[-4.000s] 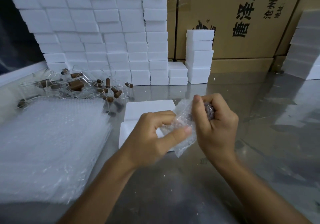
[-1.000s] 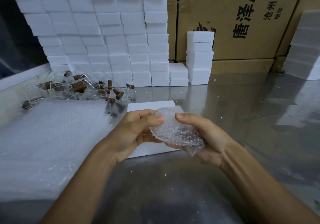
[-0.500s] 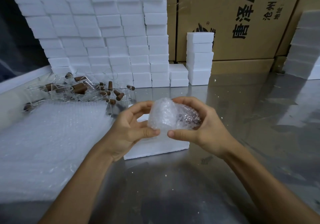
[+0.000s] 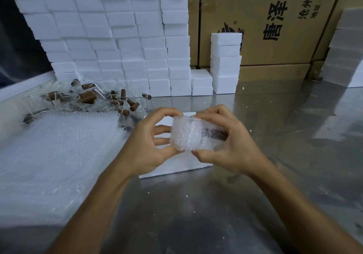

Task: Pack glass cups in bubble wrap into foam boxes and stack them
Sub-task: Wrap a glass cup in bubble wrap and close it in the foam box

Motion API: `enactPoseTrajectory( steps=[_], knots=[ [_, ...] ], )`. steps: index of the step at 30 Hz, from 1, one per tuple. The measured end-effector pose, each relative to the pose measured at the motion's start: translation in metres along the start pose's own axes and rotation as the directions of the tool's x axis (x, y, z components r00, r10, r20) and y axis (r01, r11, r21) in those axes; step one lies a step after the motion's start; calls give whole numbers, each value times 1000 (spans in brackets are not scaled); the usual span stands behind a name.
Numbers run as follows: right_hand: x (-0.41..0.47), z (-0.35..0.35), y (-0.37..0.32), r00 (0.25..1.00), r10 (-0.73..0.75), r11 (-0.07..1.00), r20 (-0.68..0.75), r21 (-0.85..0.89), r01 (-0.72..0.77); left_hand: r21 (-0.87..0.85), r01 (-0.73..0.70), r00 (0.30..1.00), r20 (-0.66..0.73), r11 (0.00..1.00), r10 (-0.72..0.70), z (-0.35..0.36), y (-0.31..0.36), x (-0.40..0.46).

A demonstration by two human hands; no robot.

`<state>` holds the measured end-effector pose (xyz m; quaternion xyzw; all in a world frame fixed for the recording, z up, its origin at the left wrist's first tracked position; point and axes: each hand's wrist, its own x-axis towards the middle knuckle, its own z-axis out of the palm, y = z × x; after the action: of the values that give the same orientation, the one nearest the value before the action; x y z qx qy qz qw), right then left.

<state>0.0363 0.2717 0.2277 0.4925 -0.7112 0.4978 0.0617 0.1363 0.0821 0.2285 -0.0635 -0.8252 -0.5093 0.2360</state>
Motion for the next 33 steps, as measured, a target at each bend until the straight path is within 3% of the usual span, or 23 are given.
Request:
enactPoseTrajectory(
  steps=[7, 16, 26, 33],
  knots=[
    [0, 4, 5, 996, -14, 997, -83, -81, 7, 301, -165, 972, -114, 939, 207, 4, -4, -2],
    [1, 6, 6, 987, -109, 968, -114, -238, 80, 479, -248, 930, -125, 842, 345, 5, -12, -1],
    [2, 14, 9, 976, -160, 953, -147, -282, 113, 490, -176, 935, -187, 854, 301, 0, -17, -3],
    [0, 8, 12, 988, -38, 995, -149, -98, 24, 409, -128, 972, -130, 903, 197, 0, -8, -2]
  ],
)
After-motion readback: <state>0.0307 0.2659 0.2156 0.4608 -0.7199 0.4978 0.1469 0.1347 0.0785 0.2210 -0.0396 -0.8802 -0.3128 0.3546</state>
